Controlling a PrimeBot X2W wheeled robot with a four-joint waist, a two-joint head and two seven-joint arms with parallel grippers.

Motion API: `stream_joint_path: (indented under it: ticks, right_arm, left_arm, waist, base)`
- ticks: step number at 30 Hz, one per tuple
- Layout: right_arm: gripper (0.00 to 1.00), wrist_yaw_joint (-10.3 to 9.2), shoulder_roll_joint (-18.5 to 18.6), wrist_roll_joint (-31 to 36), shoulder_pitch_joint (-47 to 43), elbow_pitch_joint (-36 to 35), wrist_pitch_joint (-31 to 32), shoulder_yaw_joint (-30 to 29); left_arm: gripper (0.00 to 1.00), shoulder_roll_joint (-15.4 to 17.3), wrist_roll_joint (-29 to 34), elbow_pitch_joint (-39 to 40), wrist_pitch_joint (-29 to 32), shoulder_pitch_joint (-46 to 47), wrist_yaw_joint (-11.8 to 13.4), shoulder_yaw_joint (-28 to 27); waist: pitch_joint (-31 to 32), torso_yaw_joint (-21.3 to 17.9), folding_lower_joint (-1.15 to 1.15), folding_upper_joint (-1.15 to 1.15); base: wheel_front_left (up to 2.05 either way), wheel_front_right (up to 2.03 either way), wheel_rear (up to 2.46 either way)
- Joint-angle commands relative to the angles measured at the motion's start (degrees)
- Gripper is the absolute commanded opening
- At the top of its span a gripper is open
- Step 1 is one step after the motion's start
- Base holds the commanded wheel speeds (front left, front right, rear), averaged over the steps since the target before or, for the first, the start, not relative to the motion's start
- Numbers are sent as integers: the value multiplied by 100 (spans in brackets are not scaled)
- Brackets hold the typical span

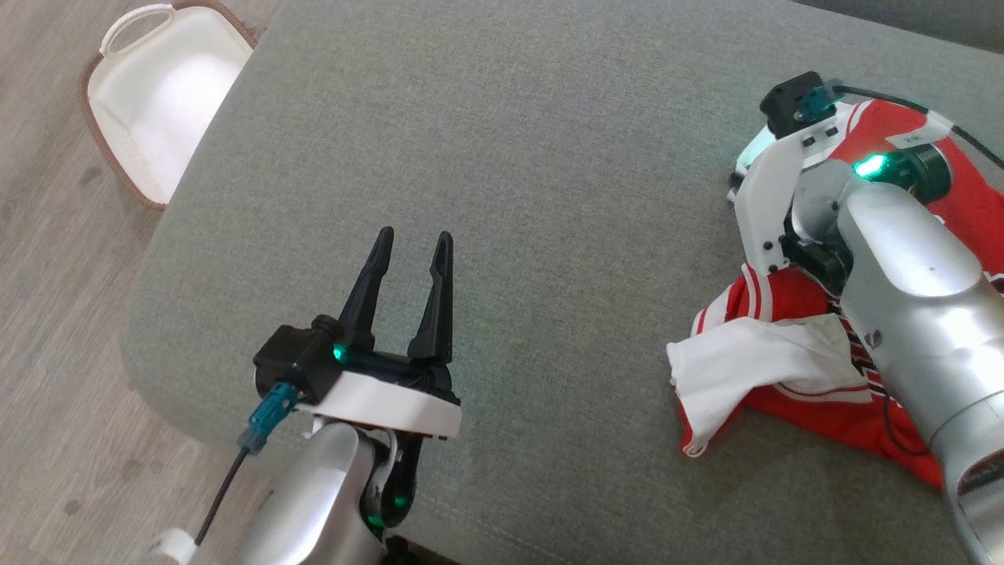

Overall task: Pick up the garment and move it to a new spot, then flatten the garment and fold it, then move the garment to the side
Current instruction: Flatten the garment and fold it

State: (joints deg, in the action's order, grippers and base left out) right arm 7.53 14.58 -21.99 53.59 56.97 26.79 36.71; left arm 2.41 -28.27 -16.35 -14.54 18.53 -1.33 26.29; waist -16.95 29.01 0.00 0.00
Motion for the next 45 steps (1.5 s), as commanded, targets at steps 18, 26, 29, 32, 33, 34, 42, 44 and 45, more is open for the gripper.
stream_joint_path:
  ticks: [18, 26, 29, 32, 33, 34, 42, 44, 45]
  right_arm:
    - [0, -4, -394, 283, 2309, 913, -3549, -1444]
    - [100, -4, -254, 983, 2859, 1509, -4135, -2250]
    - [100, -4, -278, 1339, 2641, 1636, -3965, -2341]
    - [100, -4, -362, 1534, 2317, 1675, -3663, -2385]
    - [100, -4, -400, 1572, 2182, 1682, -3529, -2382]
    - [100, -4, -434, 1604, 2058, 1686, -3444, -2365]
    - [100, -4, -864, 1397, 1452, 1624, -3671, -2124]
    - [100, -4, -938, 1378, 1245, 1524, -3851, -1911]
    - [100, -4, -973, 1337, 1120, 1468, -3921, -1824]
  left_arm:
    - [100, 47, -107, 271, -46, 102, 105, -132]
    - [100, 47, -100, 333, -46, 7, 137, -231]
    - [100, 47, -113, 341, -46, 4, 149, -230]
    - [100, 47, -94, 310, -46, 14, 136, -222]
    - [100, 47, -77, 286, -46, 22, 125, -225]
    - [100, 47, -54, 256, -46, 34, 112, -233]
    - [100, 47, 244, 164, -46, 67, 47, -655]
    - [100, 47, 326, 150, -46, 36, 20, -777]
    - [100, 47, 370, 142, -46, 17, 9, -844]
  waist:
    - [-63, 149, 0, 0]
    - [-78, 163, 0, 0]
    - [-58, 161, 0, 0]
    - [25, 135, 0, 0]
    - [72, 117, 0, 0]
    - [123, 93, 0, 0]
    - [541, -577, 0, 0]
    - [661, -800, 0, 0]
    - [718, -916, 0, 0]
  base:
    - [0, 0, 0]
    - [0, 0, 0]
    - [0, 0, 0]
    - [0, 0, 0]
    - [0, 0, 0]
    - [0, 0, 0]
    - [0, 0, 0]
    - [0, 0, 0]
    - [0, 0, 0]
